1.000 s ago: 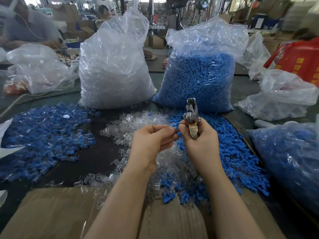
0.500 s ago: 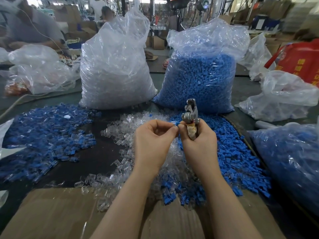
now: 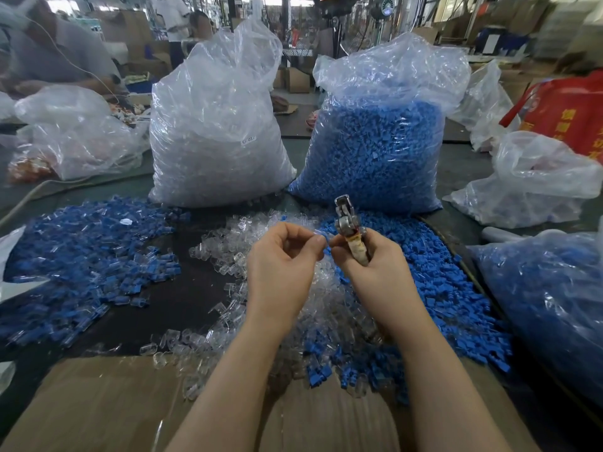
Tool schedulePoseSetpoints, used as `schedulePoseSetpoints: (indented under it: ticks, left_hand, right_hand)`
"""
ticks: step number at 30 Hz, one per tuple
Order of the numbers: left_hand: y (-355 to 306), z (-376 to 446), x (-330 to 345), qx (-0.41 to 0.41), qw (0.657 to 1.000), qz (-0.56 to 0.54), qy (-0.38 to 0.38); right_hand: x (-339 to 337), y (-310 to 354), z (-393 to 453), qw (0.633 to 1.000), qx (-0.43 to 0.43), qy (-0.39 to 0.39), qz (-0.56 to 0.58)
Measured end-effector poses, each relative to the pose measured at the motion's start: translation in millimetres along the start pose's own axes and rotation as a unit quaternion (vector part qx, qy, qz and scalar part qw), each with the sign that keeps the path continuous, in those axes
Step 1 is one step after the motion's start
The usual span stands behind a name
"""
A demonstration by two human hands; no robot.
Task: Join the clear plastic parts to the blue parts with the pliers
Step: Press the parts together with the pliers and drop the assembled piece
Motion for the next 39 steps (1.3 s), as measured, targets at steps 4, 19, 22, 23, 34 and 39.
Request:
schedulePoseSetpoints:
  ticks: [4, 19, 22, 23, 34, 39]
  left_hand:
    - [-2, 1, 2, 0.012, 0.999, -0.04, 0.008]
    - [-14, 4, 4, 0.059, 0.991, -0.099, 0.063]
    - [-14, 5, 3, 0.06, 0.991, -0.101, 0.069]
    - [-15, 5, 3, 0.061, 0.991, -0.101, 0.07]
    - [-7, 5, 0, 0.026, 0.992, -0.106, 0.065]
    - [13, 13, -28, -0.039, 0.996, -0.078, 0.012]
  right_hand:
    - [2, -7, 0, 0.998, 0.015, 0.046, -0.047]
    - [13, 0, -6, 0.99, -0.017, 0.091, -0.109]
    - [12, 3, -6, 0.989, -0.026, 0.084, -0.123]
    - [12, 3, -6, 0.988, -0.027, 0.081, -0.126]
    - [11, 4, -6, 0.984, -0.026, 0.054, -0.17]
    - [-1, -3, -1, 0.978, -0.021, -0.008, -0.205]
Point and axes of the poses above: each hand's wrist, its own z-axis towards the middle knuckle, its own x-axis out of the palm, y = z × x, the point moved 10 cm from there along z, towards the middle knuckle, and after that the axes turned 11 degrees about x, right-handed, at the moved point
